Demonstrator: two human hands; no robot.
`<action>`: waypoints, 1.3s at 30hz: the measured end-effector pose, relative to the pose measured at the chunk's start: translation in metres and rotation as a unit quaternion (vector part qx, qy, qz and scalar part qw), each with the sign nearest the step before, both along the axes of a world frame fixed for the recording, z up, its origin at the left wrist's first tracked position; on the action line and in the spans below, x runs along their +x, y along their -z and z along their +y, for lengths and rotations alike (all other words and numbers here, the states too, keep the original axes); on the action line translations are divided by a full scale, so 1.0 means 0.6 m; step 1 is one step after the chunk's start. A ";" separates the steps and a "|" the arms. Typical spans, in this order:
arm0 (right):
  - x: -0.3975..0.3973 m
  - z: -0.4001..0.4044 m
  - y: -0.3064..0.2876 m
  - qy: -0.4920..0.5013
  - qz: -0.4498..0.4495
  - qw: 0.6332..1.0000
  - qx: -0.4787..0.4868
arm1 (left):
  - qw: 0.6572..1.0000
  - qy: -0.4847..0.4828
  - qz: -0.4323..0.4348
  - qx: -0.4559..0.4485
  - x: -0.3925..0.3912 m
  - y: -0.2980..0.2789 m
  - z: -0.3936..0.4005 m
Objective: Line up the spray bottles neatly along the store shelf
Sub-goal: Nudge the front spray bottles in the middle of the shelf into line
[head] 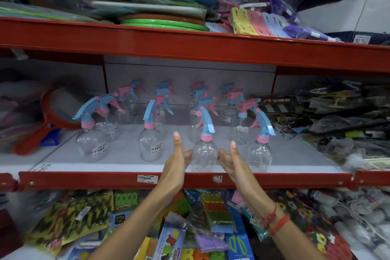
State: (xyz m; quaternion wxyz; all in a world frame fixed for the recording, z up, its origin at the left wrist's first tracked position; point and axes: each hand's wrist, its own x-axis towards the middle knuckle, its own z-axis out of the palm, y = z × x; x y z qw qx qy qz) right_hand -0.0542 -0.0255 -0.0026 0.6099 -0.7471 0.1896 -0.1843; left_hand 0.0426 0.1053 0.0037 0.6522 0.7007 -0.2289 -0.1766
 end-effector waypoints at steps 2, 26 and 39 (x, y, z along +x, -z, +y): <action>-0.003 0.004 0.001 0.000 -0.002 1.000 0.003 | 1.000 0.000 -0.002 0.001 -0.001 0.001 0.002; 0.086 0.152 0.002 -0.021 -0.067 0.997 0.043 | 0.973 -0.177 -0.030 -0.143 0.056 0.013 0.133; 0.178 0.203 -0.030 -0.033 -0.018 0.997 0.072 | 0.999 -0.038 0.003 0.014 0.131 -0.023 0.149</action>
